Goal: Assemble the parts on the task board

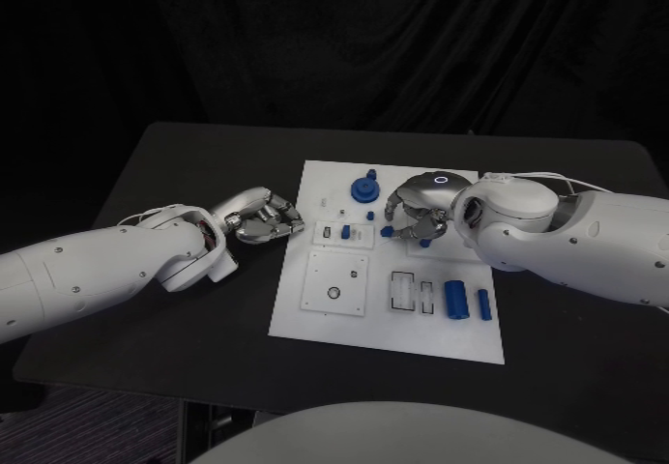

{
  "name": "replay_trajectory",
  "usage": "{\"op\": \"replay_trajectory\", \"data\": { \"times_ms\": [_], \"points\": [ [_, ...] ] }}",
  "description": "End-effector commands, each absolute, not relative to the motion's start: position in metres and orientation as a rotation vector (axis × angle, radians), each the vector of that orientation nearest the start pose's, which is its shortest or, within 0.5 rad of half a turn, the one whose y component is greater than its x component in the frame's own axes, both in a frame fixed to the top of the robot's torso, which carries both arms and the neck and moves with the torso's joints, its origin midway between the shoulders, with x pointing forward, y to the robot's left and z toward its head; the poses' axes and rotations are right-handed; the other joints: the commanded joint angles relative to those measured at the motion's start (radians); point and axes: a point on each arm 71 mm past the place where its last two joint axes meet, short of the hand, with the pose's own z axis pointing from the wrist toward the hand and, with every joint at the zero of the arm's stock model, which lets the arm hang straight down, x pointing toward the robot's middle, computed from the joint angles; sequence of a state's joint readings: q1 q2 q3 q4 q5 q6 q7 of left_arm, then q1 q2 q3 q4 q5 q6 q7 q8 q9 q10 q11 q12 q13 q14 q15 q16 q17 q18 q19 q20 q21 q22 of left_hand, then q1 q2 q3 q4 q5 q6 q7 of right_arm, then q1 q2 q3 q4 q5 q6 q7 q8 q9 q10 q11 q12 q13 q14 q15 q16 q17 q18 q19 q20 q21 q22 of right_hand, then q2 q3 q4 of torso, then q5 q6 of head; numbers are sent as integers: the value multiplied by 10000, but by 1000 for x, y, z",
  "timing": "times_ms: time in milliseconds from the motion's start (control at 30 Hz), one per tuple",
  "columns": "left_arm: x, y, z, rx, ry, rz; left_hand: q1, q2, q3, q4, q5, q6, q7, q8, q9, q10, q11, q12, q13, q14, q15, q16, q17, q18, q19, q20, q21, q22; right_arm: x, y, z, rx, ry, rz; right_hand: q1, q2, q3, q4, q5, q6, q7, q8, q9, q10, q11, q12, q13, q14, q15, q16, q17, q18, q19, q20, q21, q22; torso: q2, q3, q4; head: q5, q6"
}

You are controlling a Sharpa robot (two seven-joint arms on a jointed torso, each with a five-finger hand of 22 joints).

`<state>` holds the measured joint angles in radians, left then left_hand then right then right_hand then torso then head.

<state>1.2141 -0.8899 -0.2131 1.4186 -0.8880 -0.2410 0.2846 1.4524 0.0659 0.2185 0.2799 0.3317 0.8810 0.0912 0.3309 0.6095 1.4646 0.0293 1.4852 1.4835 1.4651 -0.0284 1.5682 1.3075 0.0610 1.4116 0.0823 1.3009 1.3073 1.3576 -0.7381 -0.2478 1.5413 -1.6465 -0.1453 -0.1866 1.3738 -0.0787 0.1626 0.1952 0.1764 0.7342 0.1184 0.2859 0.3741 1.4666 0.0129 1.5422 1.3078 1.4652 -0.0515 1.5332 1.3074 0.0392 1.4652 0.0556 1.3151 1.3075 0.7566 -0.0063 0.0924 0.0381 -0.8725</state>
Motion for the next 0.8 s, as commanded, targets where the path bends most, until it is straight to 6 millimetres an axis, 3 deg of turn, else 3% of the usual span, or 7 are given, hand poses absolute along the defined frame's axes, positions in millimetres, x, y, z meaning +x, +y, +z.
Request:
{"op": "replay_trajectory", "data": {
  "times_ms": [33,367,600,633,800],
  "points": [
    [472,246,-240,-1972,18298,-10591,-63,23,15,38,39,9,34,-38,-13,158,-76,-55,218,1057,-17,26,2633,47,-68,-21,-68,1763,475,-146,-195,-5791,17813,4693,-68,14,-84,6,-80,87,-12,56,22,573,85,-29,2126,940,79,-24,2356,180,59,92,-23,1877,5,-1,4,4,-2],
    [472,245,-240,-1960,18335,-10610,-68,31,18,47,39,5,40,-43,-23,138,-71,-75,204,1057,-13,26,2633,52,-86,-18,-95,1755,476,-143,-196,-5902,17957,4633,-33,33,-120,-43,-234,440,-49,255,138,570,72,-28,2124,938,72,-30,2351,182,59,91,-29,1876,14,1,8,-7,-2],
    [472,245,-241,-1961,18361,-10615,-68,31,18,47,39,5,40,-43,-23,138,-71,-75,204,1057,-13,26,2633,52,-86,-18,-95,1755,476,-139,-198,-6037,18124,4567,218,94,-53,-283,241,985,-170,626,429,575,-8,-23,2132,936,14,-34,2347,183,61,47,-25,1879,18,-1,-4,6,-2],
    [472,245,-241,-1961,18363,-10616,-68,31,18,47,39,5,40,-43,-23,138,-71,-75,204,1057,-13,26,2633,52,-86,-18,-95,1755,476,-139,-198,-6049,18144,4554,248,91,-60,-338,312,1124,-212,788,542,581,-34,-18,2139,939,-7,-24,2354,182,64,27,-16,1882,20,0,-4,5,-2],
    [472,245,-241,-1964,18381,-10616,-68,31,18,47,39,5,40,-43,-23,138,-71,-75,204,1057,-13,26,2633,52,-86,-18,-95,1755,477,-138,-199,-6087,18211,4496,272,117,-56,-381,351,1142,-238,902,633,585,-47,-16,2143,935,-23,-34,2347,182,62,13,-24,1880,17,5,2,3,-2]
  ]
}}
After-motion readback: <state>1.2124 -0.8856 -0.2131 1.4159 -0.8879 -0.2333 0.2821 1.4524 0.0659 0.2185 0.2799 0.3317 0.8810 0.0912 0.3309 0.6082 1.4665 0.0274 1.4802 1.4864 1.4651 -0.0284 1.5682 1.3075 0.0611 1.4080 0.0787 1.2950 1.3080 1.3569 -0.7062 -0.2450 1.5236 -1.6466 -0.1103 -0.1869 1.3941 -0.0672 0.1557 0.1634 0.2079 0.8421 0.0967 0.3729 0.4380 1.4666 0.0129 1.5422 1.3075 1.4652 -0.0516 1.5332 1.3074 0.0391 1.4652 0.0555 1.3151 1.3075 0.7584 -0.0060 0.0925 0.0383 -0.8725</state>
